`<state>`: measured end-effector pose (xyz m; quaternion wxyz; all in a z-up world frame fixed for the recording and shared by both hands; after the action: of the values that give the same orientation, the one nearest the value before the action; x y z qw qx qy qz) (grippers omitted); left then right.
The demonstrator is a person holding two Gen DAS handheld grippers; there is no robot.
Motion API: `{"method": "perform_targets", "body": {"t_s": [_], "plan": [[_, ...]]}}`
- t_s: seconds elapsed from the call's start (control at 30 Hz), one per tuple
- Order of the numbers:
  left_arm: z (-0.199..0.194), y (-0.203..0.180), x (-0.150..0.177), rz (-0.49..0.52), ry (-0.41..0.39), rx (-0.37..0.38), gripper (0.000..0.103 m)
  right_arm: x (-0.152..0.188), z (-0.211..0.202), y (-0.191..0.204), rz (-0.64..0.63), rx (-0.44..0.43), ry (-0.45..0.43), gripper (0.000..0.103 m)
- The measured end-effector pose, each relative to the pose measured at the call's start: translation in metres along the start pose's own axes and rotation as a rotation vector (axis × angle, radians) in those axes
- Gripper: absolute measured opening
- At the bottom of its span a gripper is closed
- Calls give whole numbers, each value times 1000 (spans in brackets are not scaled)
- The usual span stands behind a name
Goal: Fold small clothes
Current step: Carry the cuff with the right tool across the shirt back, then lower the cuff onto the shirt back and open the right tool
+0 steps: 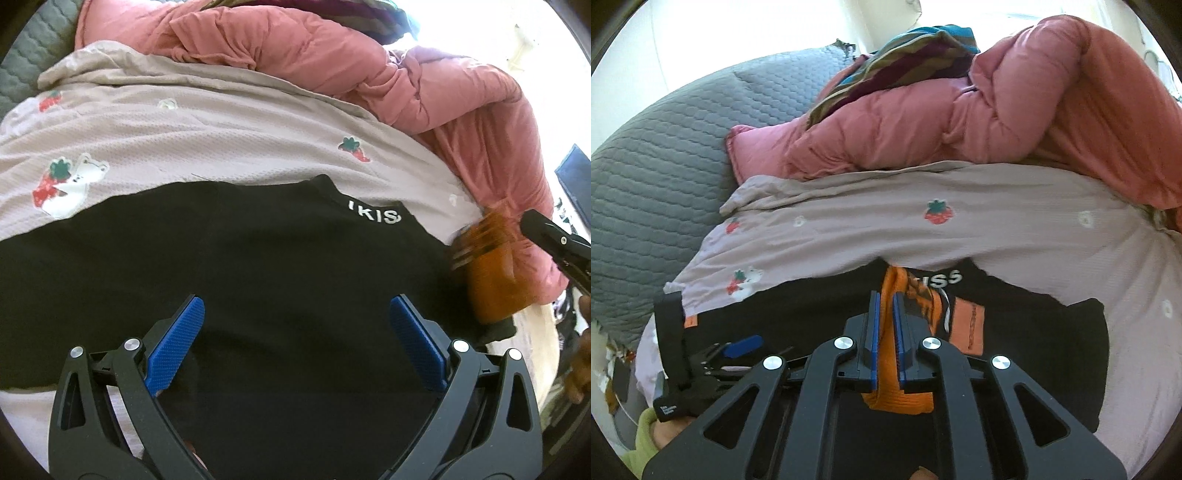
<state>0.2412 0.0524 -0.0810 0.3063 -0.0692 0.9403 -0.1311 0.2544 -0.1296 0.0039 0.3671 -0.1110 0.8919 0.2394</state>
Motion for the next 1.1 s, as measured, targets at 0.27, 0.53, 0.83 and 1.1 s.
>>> {"method": "perform_targets", "body": {"t_s": [0.27,0.53,0.83,1.1], "plan": [[9,-4,5,-54,32,106,64,18,0,-30,26,80,6,24],[23,-46,23,-58,136,297,62,42,-32,-85,89,197,-35,34],[57,-74,41,-80,234,276,61,62,-59,-123,146,259,-83,39],[69,-73,31,-32,188,132,0,71,-60,-137,192,262,-88,39]]}}
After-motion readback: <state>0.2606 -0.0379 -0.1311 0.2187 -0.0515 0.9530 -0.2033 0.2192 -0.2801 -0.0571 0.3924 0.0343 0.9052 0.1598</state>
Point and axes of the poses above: each gripper's, at about its wrist camera, not at the fingertips, and z roughly the way its jaws point, y to its left, x to its underside, the point moved 7 cm from there along z, roughly the way its jaws point, and after that the axes turned 6 degrees about -x, right-handed, at the moved point
